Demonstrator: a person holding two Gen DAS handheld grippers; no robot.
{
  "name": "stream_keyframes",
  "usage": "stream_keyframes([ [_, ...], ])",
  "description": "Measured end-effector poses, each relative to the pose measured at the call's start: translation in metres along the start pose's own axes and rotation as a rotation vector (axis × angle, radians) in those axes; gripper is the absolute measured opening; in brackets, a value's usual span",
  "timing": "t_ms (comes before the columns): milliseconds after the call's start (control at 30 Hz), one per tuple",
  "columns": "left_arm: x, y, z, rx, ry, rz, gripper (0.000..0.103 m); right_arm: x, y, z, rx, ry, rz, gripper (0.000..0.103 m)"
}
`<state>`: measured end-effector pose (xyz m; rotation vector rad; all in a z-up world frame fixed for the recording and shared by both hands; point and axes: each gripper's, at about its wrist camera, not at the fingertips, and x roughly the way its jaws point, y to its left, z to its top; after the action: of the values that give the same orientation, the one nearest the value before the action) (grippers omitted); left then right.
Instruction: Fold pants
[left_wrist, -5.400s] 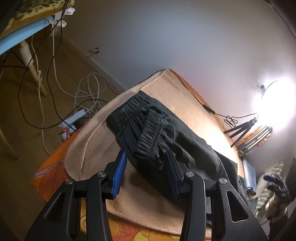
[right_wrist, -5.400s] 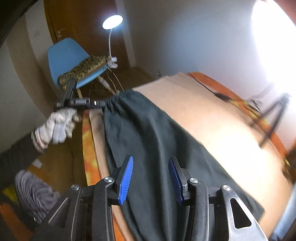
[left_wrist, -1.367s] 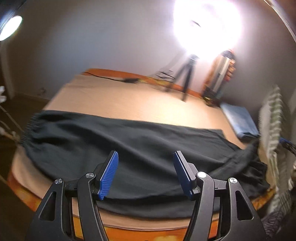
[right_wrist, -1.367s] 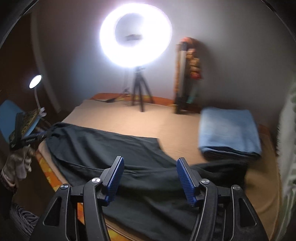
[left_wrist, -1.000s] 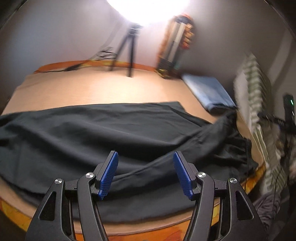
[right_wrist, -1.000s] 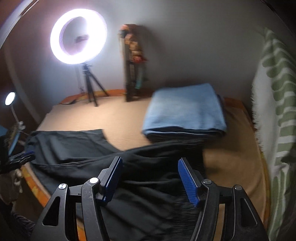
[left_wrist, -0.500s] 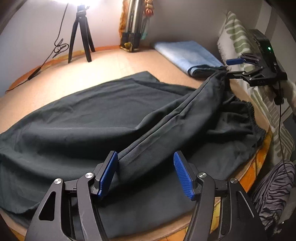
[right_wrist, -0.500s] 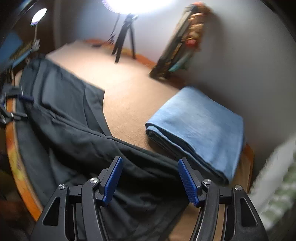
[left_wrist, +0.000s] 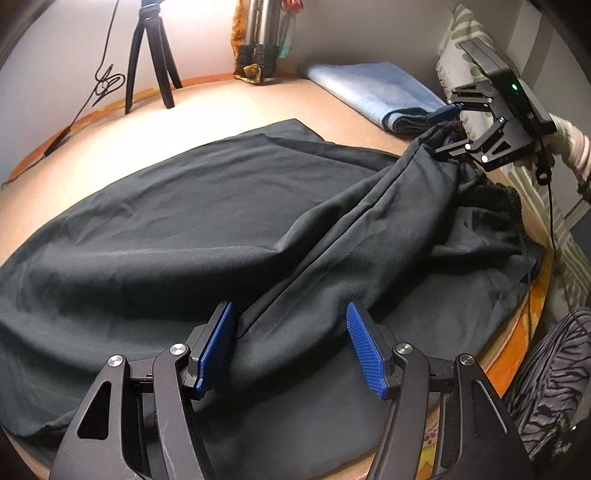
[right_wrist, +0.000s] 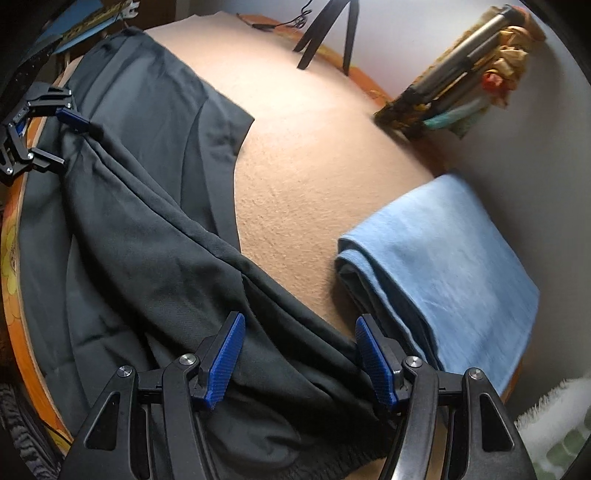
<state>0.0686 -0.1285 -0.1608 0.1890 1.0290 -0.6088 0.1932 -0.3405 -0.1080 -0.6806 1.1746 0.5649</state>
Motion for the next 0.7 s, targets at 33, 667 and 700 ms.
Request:
stream_keyframes([
  [33, 0.001, 0.000, 0.000, 0.005, 0.000, 0.004, 0.062, 0.003, 0.000, 0.000, -0.001, 0.004, 0.009, 0.065],
  [667, -0.013, -0.001, -0.006, 0.007, -0.058, -0.002, 0.005, -0.036, 0.012, -0.037, 0.111, -0.072, -0.061, 0.000],
  [700, -0.016, -0.001, -0.007, 0.009, -0.065, -0.002, 0.005, -0.042, 0.015, -0.038, 0.120, -0.084, -0.071, 0.000],
])
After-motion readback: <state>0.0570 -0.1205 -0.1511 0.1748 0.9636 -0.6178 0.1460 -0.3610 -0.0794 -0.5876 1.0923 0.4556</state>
